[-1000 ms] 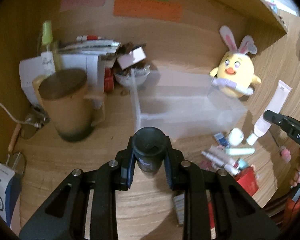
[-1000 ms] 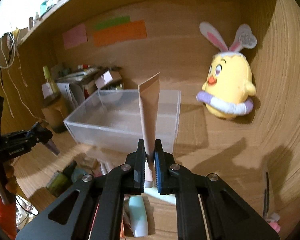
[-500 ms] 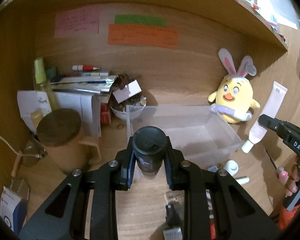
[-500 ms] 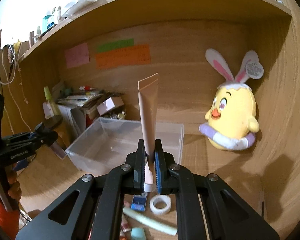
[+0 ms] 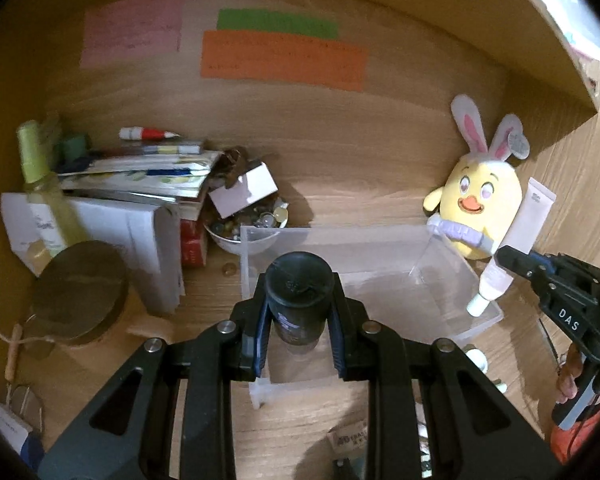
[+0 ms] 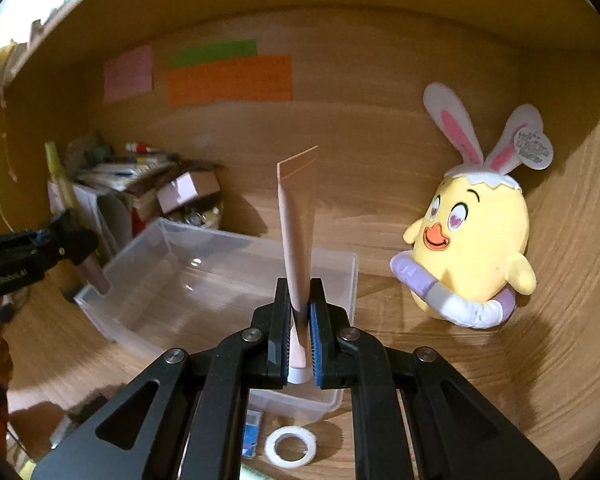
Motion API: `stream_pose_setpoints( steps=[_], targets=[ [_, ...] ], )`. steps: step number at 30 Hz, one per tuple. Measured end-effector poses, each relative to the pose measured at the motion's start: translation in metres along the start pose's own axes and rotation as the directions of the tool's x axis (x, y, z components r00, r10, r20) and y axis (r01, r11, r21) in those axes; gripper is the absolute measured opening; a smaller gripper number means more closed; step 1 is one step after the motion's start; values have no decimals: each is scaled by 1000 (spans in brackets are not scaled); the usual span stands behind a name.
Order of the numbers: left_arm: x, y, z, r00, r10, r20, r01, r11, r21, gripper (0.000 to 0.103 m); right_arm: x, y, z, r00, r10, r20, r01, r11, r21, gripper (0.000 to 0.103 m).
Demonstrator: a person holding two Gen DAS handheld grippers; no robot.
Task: Organize objects
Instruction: 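Carry the spray bottle and pink tube over the clear plastic bin with both grippers, then open the left gripper over the bin while the right releases the pink tube inside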
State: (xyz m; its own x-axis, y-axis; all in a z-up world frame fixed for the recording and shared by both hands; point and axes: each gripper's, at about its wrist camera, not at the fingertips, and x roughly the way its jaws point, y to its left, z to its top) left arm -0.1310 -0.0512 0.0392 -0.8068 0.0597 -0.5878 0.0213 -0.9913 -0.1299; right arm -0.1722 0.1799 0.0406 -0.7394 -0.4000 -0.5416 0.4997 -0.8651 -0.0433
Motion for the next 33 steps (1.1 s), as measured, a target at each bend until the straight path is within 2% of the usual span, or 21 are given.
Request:
stream_pose_setpoints(
  steps=[6,11,15,19,21,23,25,27,33],
  targets=[
    [34,-5,-2,997,-3,-77,4,1000,21,25,25,6,-6,995,-74,-60,70,995,-73,8],
    [57,-13,-7,990,-27,-140,32,999,36,25,45,20,-9,990,-87,-107,72,988,-135,8],
    [68,-20,-11,984,-32,-178,41,998,47,25,59,30,-10,988,-65,-140,44,988,-149,8],
    [70,-22,-11,983,-28,-180,38,998,55,25,72,41,-8,983,-3,-184,-22,991,-132,9],
    [69,-21,-11,983,-29,-179,40,998,55,25,74,46,-8,981,22,-193,-47,990,-130,16],
    [67,-19,-11,983,-28,-182,38,998,50,27,73,51,-7,980,52,-194,-77,989,-126,38],
    [65,-17,-10,984,-28,-178,36,998,46,35,69,54,-7,983,61,-173,-84,988,-128,51],
    [59,-16,-9,987,-24,-161,32,999,43,47,64,57,-5,986,55,-156,-77,988,-137,53],
    [36,-12,-3,993,-22,-119,27,999,39,54,47,50,-4,987,83,-138,-98,989,-108,55]
  ],
)
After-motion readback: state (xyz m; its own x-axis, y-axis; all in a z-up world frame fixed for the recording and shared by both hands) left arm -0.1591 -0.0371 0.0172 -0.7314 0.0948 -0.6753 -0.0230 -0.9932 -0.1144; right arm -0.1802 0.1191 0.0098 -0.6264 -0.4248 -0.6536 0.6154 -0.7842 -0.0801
